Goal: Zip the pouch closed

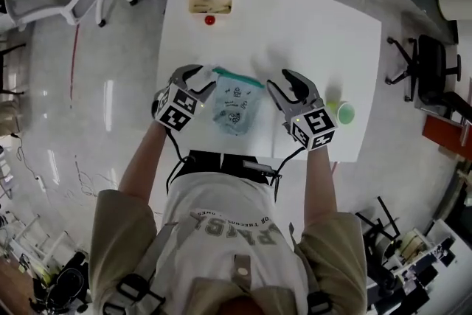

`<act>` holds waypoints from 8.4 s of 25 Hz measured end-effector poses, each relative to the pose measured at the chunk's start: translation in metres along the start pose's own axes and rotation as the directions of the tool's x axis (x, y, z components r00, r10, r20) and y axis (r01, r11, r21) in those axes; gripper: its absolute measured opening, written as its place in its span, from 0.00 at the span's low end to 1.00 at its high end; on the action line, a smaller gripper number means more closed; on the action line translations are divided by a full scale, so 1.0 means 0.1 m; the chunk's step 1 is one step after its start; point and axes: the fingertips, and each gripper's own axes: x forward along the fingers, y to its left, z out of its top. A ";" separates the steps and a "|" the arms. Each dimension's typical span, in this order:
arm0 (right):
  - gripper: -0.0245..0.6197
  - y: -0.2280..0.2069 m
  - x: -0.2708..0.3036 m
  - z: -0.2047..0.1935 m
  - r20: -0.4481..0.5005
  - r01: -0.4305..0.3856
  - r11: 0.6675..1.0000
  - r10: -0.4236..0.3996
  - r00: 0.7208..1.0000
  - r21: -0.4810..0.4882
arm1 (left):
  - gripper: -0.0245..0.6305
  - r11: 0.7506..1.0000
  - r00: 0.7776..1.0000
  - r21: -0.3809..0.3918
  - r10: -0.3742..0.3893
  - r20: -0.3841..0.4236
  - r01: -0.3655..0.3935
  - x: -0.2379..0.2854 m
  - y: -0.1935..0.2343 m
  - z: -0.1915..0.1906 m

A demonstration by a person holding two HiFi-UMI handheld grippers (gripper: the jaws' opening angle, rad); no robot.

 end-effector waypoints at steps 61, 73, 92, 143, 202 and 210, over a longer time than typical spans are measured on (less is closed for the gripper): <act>0.34 0.60 1.49 -0.47 -0.662 -0.693 0.450 0.257 0.704 -0.563 | 0.07 0.968 0.994 0.234 -0.070 -0.083 0.088 0.28 0.01 -0.06; 0.28 0.72 1.57 -0.72 -0.799 -0.804 -0.018 0.122 0.589 -0.595 | 0.07 0.962 0.992 0.249 -0.098 -0.076 0.114 0.26 -0.03 0.01; 0.11 0.77 1.59 -0.86 -0.843 -0.807 -0.253 0.079 0.533 -0.534 | 0.07 0.956 0.989 0.256 -0.131 -0.072 0.145 0.29 -0.02 0.05; 0.04 0.68 1.29 -0.94 -0.856 -0.851 -0.089 0.034 0.517 -0.517 | 0.07 0.965 0.982 0.186 -0.179 -0.063 0.187 0.30 -0.18 0.07; 0.04 0.06 0.77 -1.33 -0.870 -0.871 0.035 -0.088 0.486 -0.490 | 0.07 0.983 0.985 0.135 -0.108 -0.132 0.125 0.24 -0.02 -0.46; 0.04 -0.04 0.69 -1.34 -0.874 -0.871 0.080 -0.093 0.478 -0.485 | 0.07 0.986 0.986 0.117 -0.100 -0.135 0.116 0.20 0.01 -0.52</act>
